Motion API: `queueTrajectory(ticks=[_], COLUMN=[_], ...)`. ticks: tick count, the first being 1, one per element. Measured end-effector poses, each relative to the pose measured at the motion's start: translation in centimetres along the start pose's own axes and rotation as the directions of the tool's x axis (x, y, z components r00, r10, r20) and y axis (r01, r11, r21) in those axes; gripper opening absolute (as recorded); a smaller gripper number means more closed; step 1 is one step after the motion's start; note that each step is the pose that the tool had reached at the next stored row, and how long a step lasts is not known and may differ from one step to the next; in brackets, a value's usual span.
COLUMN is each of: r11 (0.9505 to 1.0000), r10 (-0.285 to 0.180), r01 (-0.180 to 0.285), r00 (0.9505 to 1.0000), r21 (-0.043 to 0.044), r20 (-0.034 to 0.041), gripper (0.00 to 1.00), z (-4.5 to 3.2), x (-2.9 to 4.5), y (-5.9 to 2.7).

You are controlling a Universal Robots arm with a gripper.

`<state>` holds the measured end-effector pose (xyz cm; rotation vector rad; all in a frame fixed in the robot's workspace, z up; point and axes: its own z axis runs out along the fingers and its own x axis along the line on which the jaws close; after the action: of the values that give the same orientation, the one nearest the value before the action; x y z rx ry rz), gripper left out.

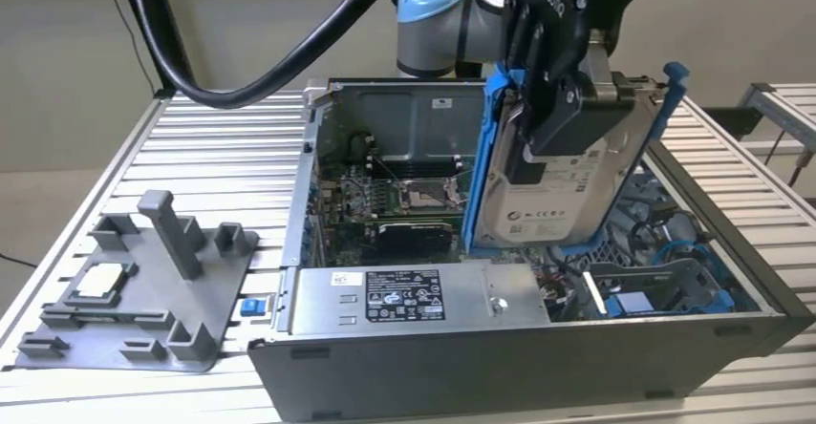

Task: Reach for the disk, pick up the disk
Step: 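Pick up the disk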

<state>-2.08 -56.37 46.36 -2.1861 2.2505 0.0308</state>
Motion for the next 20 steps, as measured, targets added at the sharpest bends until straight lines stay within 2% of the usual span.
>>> queueTrajectory(ticks=[12,20], r11=[1.0,1.0], r10=[0.0,0.0], r01=[0.0,0.0], r00=[1.0,1.0], r21=[0.0,0.0], r20=[0.0004,0.0004], gripper=[0.0,0.0], z=[-0.02,-0.05], x=[0.07,0.02], y=[-2.22,-4.08])
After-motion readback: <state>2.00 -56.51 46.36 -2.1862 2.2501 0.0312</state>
